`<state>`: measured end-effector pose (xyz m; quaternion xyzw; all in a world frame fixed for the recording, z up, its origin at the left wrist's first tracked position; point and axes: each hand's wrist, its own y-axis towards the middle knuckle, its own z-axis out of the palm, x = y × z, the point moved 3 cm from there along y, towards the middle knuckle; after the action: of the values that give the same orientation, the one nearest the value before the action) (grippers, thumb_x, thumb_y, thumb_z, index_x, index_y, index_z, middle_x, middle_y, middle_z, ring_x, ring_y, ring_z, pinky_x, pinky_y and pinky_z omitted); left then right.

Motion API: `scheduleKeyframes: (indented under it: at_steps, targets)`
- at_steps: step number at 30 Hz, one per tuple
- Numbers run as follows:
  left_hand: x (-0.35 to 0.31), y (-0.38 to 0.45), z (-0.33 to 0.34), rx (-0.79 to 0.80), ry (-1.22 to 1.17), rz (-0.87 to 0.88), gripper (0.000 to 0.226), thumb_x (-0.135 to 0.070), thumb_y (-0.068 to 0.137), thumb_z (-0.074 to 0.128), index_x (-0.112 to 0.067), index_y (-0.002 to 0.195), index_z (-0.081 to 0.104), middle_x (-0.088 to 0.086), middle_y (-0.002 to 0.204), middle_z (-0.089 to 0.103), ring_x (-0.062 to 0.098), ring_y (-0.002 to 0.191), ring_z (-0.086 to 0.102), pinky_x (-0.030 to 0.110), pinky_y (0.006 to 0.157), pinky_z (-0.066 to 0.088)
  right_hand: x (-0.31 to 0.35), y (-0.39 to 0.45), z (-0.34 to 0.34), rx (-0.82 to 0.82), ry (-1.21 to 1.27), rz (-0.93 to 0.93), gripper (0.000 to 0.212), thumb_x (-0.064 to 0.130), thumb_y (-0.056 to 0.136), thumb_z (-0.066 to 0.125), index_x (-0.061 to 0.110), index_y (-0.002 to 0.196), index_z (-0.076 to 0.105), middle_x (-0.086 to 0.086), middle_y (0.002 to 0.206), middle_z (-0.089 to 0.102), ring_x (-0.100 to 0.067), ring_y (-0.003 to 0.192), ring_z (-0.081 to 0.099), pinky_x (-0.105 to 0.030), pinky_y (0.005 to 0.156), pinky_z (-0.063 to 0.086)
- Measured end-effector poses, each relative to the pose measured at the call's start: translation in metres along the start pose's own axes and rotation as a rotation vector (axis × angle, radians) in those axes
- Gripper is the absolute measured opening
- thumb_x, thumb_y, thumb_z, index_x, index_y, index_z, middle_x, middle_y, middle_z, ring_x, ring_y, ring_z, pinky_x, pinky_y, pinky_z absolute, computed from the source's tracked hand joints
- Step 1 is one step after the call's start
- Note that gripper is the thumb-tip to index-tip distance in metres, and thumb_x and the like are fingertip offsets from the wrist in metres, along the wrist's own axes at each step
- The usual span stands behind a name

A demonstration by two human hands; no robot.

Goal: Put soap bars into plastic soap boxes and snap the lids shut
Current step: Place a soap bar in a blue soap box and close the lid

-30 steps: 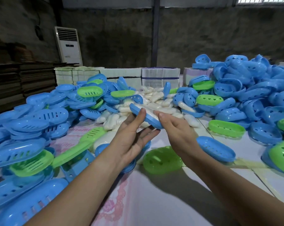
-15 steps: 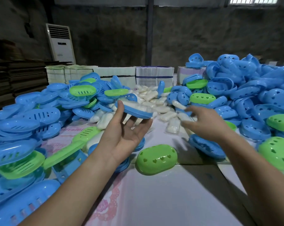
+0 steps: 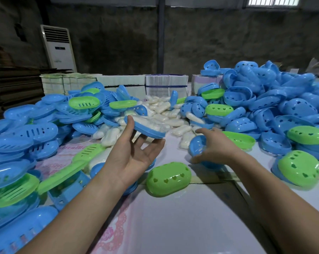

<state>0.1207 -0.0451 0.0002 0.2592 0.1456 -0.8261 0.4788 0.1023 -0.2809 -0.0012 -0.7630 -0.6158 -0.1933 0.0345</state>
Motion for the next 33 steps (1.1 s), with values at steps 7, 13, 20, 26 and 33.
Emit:
scheduleKeyframes:
  at_steps: [7, 13, 20, 26, 33]
  targets:
    - [0.002, 0.001, -0.001, -0.01, 0.028, -0.004, 0.046, -0.044, 0.073, 0.076, -0.01, 0.104, 0.079, 0.013, 0.12, 0.075, 0.039, 0.098, 0.075, 0.042, 0.067, 0.063, 0.018, 0.006, 0.017, -0.209, -0.054, -0.168, 0.073, 0.02, 0.076, 0.074, 0.033, 0.141, 0.044, -0.002, 0.123, 0.057, -0.026, 0.115, 0.054, -0.032, 0.081, 0.041]
    - [0.004, 0.001, -0.001, -0.022, 0.036, -0.002, 0.048, -0.044, 0.074, 0.076, -0.011, 0.109, 0.075, 0.013, 0.121, 0.074, 0.039, 0.1, 0.074, 0.043, 0.067, 0.063, 0.016, 0.009, 0.026, -0.114, 0.002, -0.174, 0.042, 0.037, 0.087, 0.063, 0.032, 0.128, 0.057, 0.0, 0.109, 0.053, -0.026, 0.109, 0.055, -0.033, 0.078, 0.041]
    - [0.003, -0.002, 0.001, -0.028, 0.033, 0.008, 0.049, -0.045, 0.074, 0.075, -0.015, 0.113, 0.072, 0.012, 0.119, 0.075, 0.038, 0.101, 0.074, 0.043, 0.068, 0.064, -0.02, 0.014, -0.006, -0.266, 0.345, 0.067, 0.062, 0.061, 0.088, 0.058, 0.027, 0.138, 0.052, -0.006, 0.118, 0.062, -0.028, 0.11, 0.058, -0.037, 0.086, 0.044]
    - [0.004, -0.003, 0.002, -0.028, 0.044, 0.019, 0.05, -0.046, 0.075, 0.073, -0.017, 0.116, 0.071, 0.011, 0.119, 0.075, 0.037, 0.102, 0.074, 0.042, 0.07, 0.064, -0.064, 0.015, -0.018, -0.39, -0.115, 0.376, 0.047, 0.027, 0.091, 0.051, 0.026, 0.138, 0.05, -0.012, 0.142, 0.044, -0.037, 0.131, 0.031, -0.049, 0.102, 0.03]
    - [0.005, -0.003, 0.003, -0.015, 0.057, 0.018, 0.048, -0.048, 0.076, 0.072, -0.02, 0.114, 0.071, 0.009, 0.119, 0.076, 0.036, 0.103, 0.074, 0.038, 0.069, 0.063, -0.11, 0.005, -0.029, -0.26, -0.161, 0.632, 0.037, 0.016, 0.088, 0.045, 0.019, 0.124, 0.054, -0.015, 0.13, 0.055, -0.04, 0.123, 0.049, -0.056, 0.108, 0.023]
